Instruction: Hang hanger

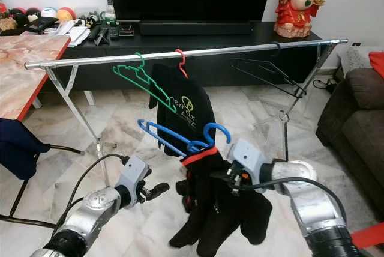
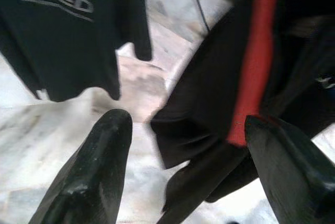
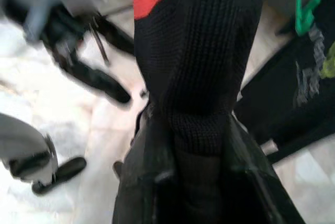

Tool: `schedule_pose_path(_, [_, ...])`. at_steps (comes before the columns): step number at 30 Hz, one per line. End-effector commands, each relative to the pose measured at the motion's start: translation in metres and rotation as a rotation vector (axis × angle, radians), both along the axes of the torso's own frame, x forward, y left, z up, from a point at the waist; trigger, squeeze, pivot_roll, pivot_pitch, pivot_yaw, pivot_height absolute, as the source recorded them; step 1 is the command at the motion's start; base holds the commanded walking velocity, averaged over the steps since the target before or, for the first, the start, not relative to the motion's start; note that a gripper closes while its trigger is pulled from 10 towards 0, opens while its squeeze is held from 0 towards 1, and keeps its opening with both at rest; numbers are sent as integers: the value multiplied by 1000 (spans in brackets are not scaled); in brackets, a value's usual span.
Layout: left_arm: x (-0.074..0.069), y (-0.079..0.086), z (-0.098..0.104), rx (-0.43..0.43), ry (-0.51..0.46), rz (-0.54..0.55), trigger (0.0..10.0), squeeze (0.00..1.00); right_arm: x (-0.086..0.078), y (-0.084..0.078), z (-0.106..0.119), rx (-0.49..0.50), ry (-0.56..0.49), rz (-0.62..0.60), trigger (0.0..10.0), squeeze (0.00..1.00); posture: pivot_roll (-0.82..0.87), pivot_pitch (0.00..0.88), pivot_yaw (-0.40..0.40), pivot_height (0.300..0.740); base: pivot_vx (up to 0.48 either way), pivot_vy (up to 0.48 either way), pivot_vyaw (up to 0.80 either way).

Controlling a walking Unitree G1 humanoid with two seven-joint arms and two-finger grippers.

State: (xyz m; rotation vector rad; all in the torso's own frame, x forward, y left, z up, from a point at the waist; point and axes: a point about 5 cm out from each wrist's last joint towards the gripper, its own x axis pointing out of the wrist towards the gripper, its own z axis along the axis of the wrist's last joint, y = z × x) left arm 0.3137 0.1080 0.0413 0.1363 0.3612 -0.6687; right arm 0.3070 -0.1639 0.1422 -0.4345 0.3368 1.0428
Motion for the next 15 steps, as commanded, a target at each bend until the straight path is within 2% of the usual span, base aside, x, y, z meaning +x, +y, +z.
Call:
schedule_pose_path(1, [1, 0, -1, 31, -5, -22, 10000, 0, 1, 11, 12, 7, -47, 31, 0, 0, -111, 76, -40, 740, 0, 0, 0])
schedule_pose_path(6, [1, -4, -1, 5, 1, -53, 10000, 0, -1, 22, 14, 21, -44, 57, 0, 0, -106, 82, -42, 740, 0, 0, 0])
schedule_pose_path(9, [3, -4, -3, 58, -14, -38, 10000, 0, -2, 26, 17, 24, -47, 66, 0, 0, -108, 83, -39, 740, 0, 0, 0])
schedule_pose_path(15, [5, -5, -1, 49, -20, -24, 10000, 0, -5, 29, 17, 24, -44, 70, 0, 0, -111, 82, -38, 740, 0, 0, 0])
